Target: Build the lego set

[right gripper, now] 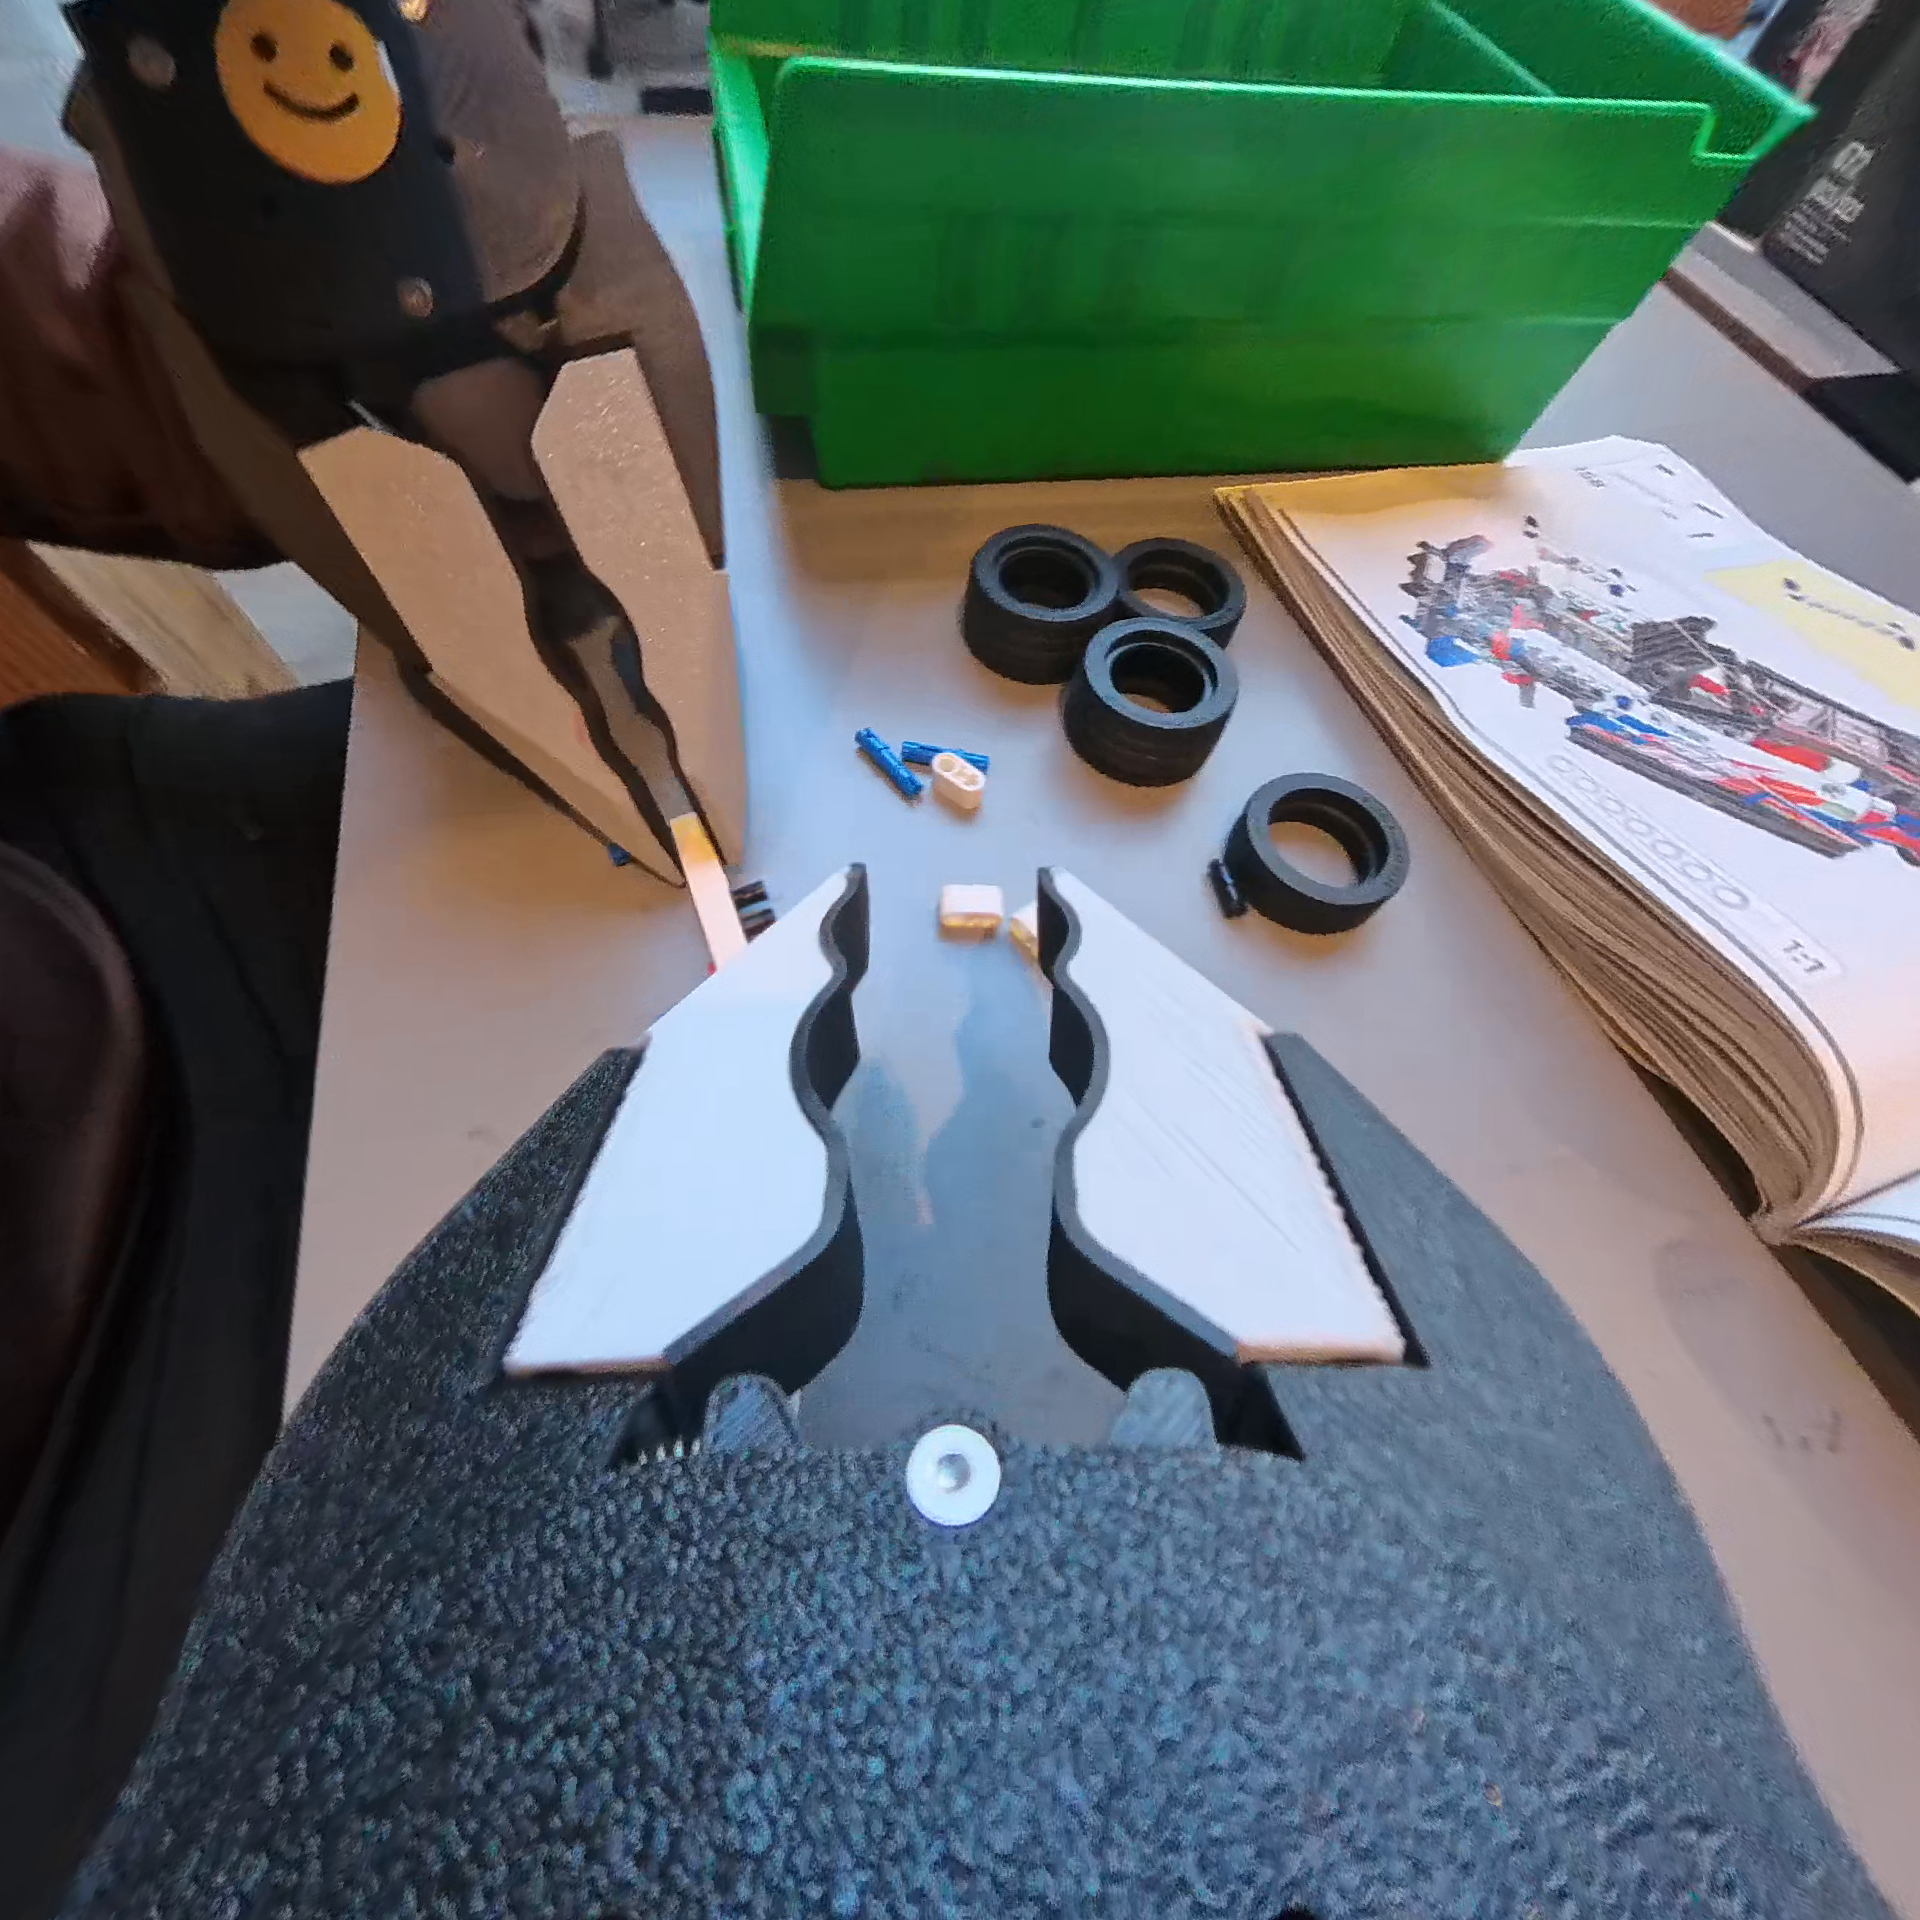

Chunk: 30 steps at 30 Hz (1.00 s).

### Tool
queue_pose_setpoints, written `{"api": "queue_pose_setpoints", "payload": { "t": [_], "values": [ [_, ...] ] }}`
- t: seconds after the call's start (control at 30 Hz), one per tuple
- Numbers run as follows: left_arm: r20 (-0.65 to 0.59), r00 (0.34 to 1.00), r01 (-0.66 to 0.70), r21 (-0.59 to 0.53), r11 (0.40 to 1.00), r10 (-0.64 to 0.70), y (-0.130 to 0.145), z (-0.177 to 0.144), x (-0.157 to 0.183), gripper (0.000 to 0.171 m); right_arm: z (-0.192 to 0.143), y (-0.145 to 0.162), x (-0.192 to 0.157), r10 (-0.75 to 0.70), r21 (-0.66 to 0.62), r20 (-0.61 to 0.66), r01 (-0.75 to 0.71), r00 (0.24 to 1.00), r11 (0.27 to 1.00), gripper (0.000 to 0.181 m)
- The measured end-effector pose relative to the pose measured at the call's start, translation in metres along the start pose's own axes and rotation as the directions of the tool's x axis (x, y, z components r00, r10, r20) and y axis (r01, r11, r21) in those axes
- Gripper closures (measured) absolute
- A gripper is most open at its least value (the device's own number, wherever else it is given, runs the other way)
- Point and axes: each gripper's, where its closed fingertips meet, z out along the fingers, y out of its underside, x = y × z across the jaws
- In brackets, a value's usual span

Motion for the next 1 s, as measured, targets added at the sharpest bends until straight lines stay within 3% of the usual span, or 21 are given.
{"api": "queue_pose_setpoints", "payload": {
  "t": [0.57, 1.0],
  "values": [
    [0.026, 0.996, -0.087, 0.007, 0.996, 0.087, -0.003, 0.002, -0.002, 0.167, 0.003, -0.001, 0.009, 0.039, 0.017, 0.077, -0.04, 0.996, 0.999, 0.149],
    [0.101, 0.98, -0.172, 0.002, 0.985, 0.171, -0.003, 0.003, -0.006, 0.166, -0.001, -0.007, 0.004, 0.143, 0.04, 0.226, -0.156, 0.964, 0.987, 0.148]
  ]
}}
